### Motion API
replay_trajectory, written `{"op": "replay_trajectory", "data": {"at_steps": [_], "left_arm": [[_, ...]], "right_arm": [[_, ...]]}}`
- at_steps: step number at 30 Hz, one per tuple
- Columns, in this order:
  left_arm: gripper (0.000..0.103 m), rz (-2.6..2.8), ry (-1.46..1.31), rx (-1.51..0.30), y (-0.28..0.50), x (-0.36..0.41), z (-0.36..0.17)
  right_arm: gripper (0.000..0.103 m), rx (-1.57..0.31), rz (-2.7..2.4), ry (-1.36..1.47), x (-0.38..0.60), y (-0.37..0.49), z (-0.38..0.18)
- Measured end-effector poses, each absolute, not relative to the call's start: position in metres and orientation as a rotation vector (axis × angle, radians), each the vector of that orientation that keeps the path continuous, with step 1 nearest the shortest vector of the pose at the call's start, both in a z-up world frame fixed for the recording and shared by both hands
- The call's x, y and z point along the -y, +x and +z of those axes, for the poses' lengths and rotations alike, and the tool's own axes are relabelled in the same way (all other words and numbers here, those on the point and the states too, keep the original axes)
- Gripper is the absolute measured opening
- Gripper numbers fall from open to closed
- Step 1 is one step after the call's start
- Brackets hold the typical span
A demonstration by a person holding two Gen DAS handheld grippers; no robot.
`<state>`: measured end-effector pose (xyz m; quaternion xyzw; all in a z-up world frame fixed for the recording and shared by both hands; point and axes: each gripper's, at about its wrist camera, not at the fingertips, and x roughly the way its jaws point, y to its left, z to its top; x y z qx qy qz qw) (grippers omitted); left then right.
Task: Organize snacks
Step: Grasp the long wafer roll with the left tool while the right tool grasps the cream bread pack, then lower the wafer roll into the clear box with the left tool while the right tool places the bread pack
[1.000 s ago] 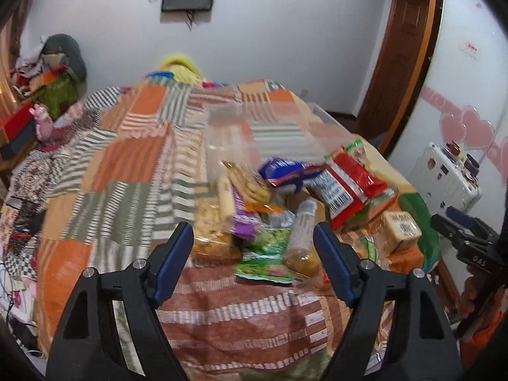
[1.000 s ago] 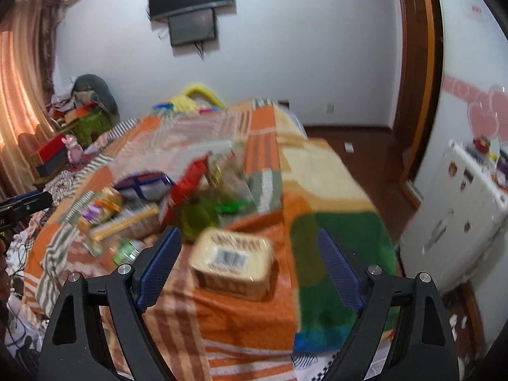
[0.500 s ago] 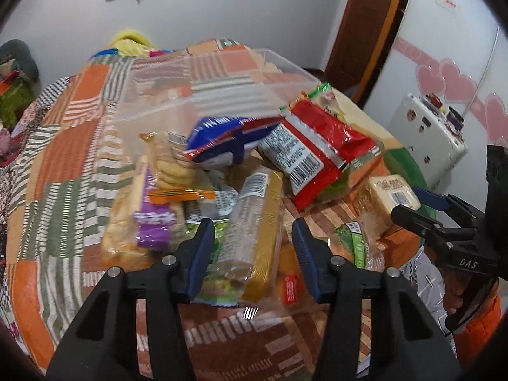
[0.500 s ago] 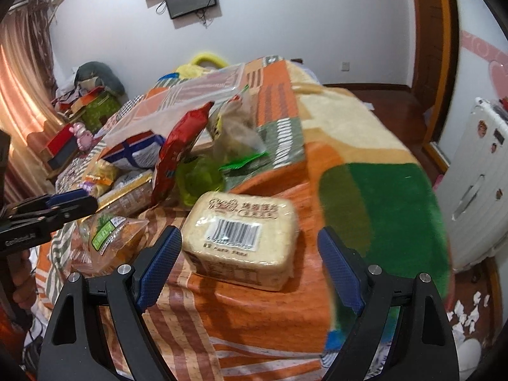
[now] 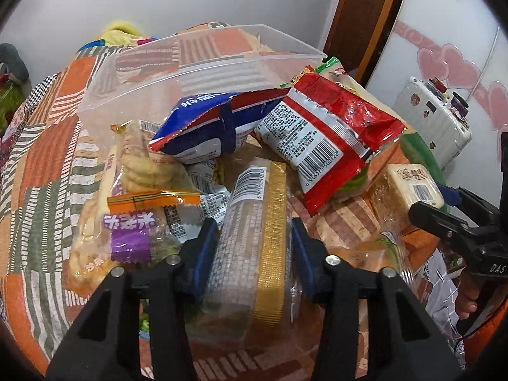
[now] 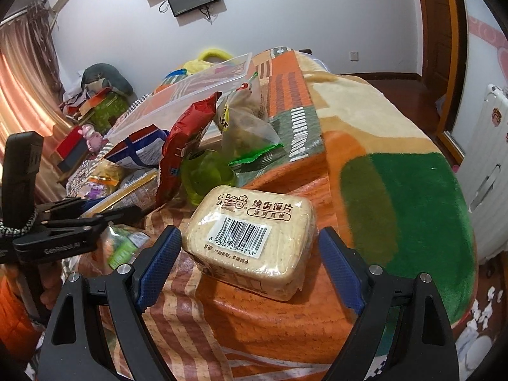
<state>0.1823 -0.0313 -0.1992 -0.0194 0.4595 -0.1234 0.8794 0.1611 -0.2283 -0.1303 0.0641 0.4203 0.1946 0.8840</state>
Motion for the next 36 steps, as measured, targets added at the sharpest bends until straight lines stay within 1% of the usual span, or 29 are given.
{"op": "replay_trajectory", "data": {"at_steps": [2,8,9,12,16,26,36], "left_arm": [[0.038,-0.263,-0.039,-0.954,0.181,0.032,-0.198],[0.036,-0.255,-0.003,-0.922,0.166,0.036,-0.188],[0.036,-0.252,-0.002,-0.918,0.164,0.035,-0.186],[0.036,-0.252,-0.012,-0.902,0.157,0.031,-0.179],[0.036,-0.247,-0.018,-0.881,0.151,0.025,-0.168],[0.036,-0.222,-0.040,-0.780,0.129,0.017,-0.131],[0.036,-0.162,-0.097,-0.674,0.138,-0.007,-0.095]], "right_arm": [[0.088,-0.881,0.407,0.135,0.226,0.163,-0.130],[0.091,-0.925,0.395,0.099,0.216,0.171,-0.135],[0.091,-0.925,0.390,0.095,0.215,0.170,-0.136],[0.086,-0.917,0.381,0.093,0.215,0.169,-0.137],[0.084,-0.898,0.371,0.087,0.216,0.163,-0.132],[0.084,-0.766,0.371,0.089,0.219,0.161,-0.087],[0.084,-0.622,0.413,0.056,0.198,0.178,-0.050]]}}
